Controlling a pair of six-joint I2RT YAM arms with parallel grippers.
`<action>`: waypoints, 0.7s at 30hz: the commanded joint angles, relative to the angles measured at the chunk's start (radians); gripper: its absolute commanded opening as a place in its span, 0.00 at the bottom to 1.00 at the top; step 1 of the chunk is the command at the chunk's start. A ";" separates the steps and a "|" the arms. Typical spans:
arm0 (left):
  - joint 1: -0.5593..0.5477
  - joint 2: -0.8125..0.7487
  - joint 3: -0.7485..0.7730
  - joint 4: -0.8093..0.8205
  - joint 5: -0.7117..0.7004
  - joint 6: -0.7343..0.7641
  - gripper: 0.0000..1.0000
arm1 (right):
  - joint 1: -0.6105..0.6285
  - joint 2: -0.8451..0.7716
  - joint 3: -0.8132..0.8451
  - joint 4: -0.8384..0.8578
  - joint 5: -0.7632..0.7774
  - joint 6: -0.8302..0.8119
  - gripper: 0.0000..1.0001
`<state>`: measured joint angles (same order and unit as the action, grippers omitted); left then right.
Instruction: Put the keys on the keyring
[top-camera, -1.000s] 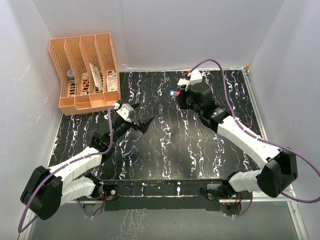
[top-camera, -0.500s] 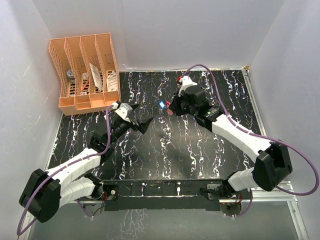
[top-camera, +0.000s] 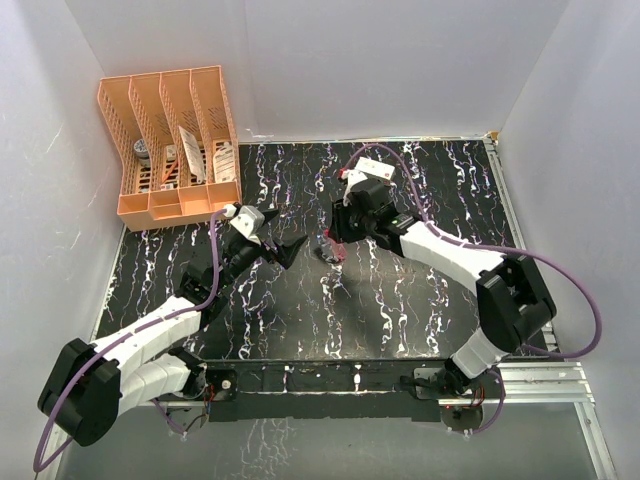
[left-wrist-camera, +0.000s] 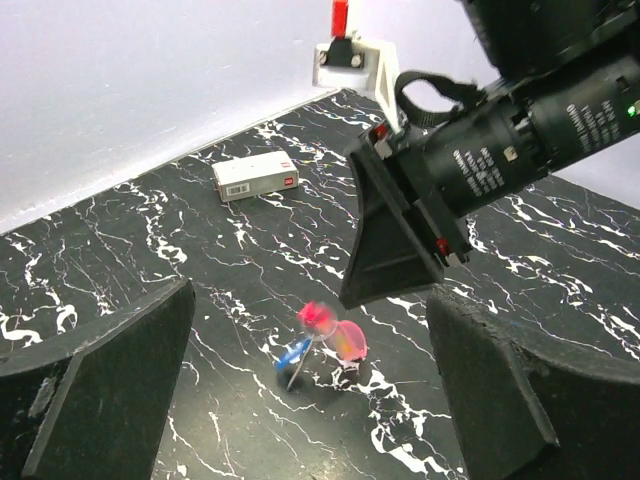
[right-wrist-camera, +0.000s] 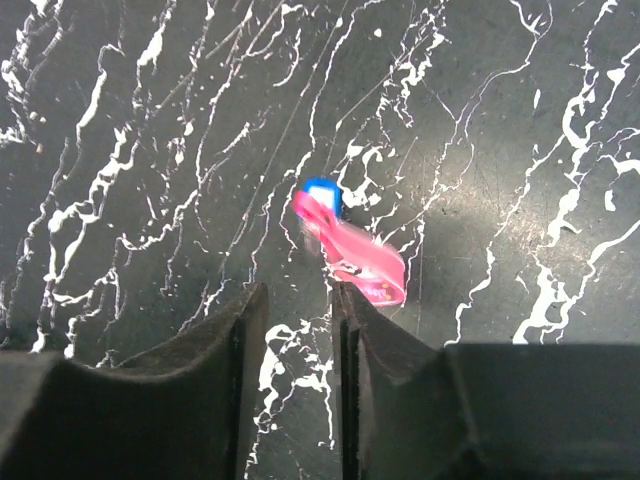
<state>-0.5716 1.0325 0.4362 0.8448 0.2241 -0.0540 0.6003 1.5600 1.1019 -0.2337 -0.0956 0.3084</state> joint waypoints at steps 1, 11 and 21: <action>-0.003 -0.028 0.006 0.004 0.008 -0.012 0.99 | 0.005 -0.011 0.069 0.103 0.012 0.014 0.35; -0.003 -0.059 0.026 -0.082 -0.086 -0.066 0.99 | 0.006 -0.205 -0.032 0.164 0.102 0.025 0.54; -0.002 -0.065 0.120 -0.258 -0.226 -0.340 0.99 | 0.006 -0.357 -0.125 0.190 0.193 0.043 0.80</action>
<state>-0.5716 0.9932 0.4896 0.6411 0.0582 -0.2565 0.6029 1.2182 0.9657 -0.0757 0.0475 0.3443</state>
